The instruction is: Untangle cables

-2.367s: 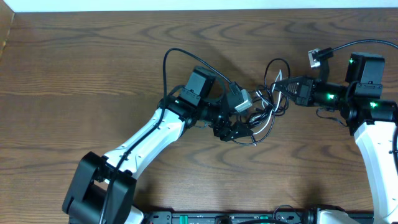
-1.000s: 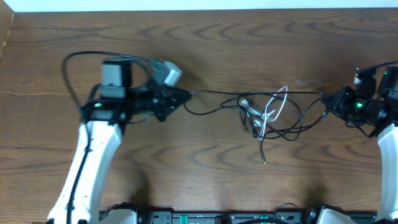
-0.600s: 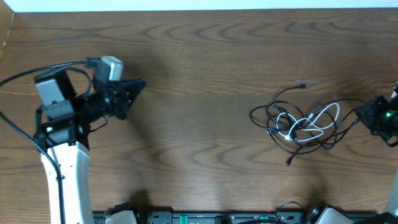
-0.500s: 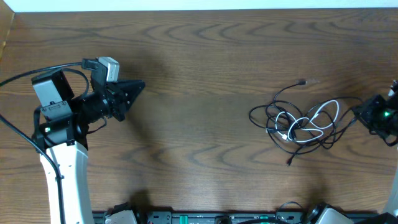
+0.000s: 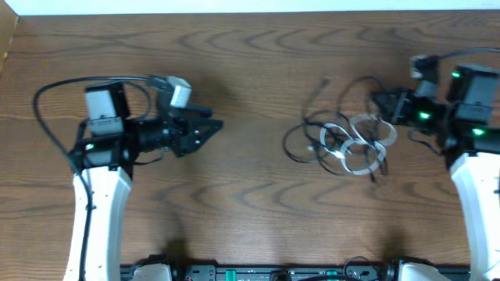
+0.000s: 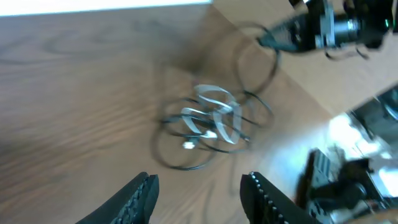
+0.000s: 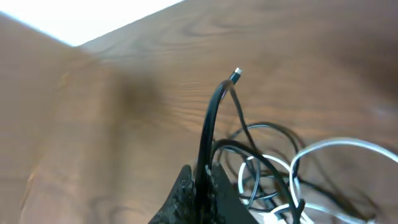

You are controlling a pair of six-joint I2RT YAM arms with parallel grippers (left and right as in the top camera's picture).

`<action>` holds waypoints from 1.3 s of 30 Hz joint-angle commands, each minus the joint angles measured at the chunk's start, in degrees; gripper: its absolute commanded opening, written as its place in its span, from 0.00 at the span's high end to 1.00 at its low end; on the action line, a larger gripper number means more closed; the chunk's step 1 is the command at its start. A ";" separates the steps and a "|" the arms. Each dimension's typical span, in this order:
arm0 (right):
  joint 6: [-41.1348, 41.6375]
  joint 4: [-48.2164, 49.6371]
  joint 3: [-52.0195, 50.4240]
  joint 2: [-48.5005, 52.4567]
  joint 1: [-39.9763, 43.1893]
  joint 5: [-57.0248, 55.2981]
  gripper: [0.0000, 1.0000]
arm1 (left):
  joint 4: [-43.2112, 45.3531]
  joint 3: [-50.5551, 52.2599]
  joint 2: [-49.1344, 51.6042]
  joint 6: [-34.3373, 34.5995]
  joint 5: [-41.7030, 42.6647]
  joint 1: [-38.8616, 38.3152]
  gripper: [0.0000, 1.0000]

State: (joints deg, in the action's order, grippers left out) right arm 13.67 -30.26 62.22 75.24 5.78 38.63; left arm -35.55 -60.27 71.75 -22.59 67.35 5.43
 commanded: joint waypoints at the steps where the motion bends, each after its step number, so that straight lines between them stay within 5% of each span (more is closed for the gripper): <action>1: 3.63 4.66 1.11 -0.63 -4.90 7.08 0.99 | -0.04 0.22 3.06 -3.08 0.96 -3.65 0.52; 7: 12.57 19.06 1.11 -0.68 -7.63 16.02 0.99 | 0.00 0.22 10.43 -6.36 1.03 -8.44 0.52; 11: 14.95 19.67 1.11 -0.68 -6.40 14.27 0.99 | 0.00 0.22 14.56 -7.52 1.05 -10.47 0.52; 27: 6.84 -9.53 1.11 -0.66 -5.25 -24.33 0.99 | 6.01 0.22 18.29 -8.57 0.33 -18.93 0.52; 36: 7.67 -20.06 1.09 0.00 -5.22 -41.86 0.99 | 12.17 0.22 18.32 4.66 -18.88 -26.93 0.51; 37: 8.26 -21.11 1.09 0.02 -5.22 -44.50 0.98 | 12.76 0.22 18.32 6.36 -20.94 -27.54 0.51; 39: 8.79 -22.51 1.09 0.04 -5.22 -49.48 0.77 | 14.36 0.22 18.29 11.61 -26.49 -28.39 0.51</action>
State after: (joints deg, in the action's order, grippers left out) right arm 21.78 -51.75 62.57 75.26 0.30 1.61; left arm -22.61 -60.27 89.76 -20.25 51.59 -22.00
